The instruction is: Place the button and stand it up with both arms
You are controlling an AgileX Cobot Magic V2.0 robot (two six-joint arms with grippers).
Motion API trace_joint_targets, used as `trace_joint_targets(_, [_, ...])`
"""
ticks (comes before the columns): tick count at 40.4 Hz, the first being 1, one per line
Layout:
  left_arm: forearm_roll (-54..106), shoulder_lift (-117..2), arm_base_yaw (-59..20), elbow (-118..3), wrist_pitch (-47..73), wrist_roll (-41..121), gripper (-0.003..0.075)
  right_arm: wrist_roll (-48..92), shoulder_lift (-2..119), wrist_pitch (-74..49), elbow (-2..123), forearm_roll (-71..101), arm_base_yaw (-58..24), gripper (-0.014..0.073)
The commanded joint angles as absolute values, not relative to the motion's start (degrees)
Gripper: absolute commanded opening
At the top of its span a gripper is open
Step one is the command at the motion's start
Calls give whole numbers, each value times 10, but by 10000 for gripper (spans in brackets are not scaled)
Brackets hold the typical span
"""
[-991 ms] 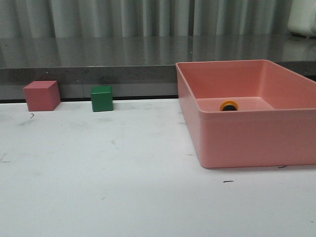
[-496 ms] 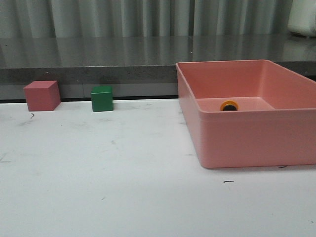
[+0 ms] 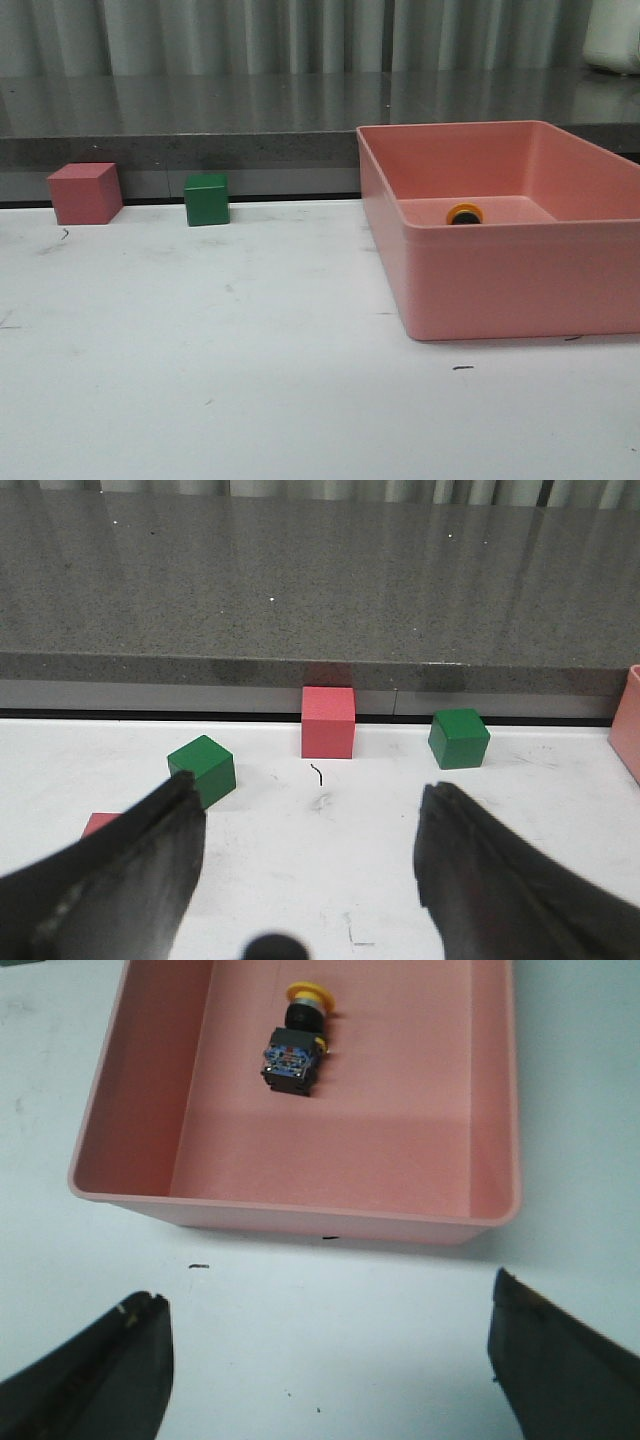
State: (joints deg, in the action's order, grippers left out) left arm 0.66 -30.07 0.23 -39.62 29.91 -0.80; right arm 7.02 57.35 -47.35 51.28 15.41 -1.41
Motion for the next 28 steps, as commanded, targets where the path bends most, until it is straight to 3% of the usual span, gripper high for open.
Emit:
trace_joint_targets(1, [8,-307,-1,-416,259,-9,416,84,607,-461,561,171,-40,654])
trace_joint_targets(11, [8,-307,-1,-416,259,-9,411,41,722,-467,652,100,-108,654])
trace_joint_targets(28, [8,-307,-1,-416,259,-9,384,-33,903,-510,803,33,-124,654])
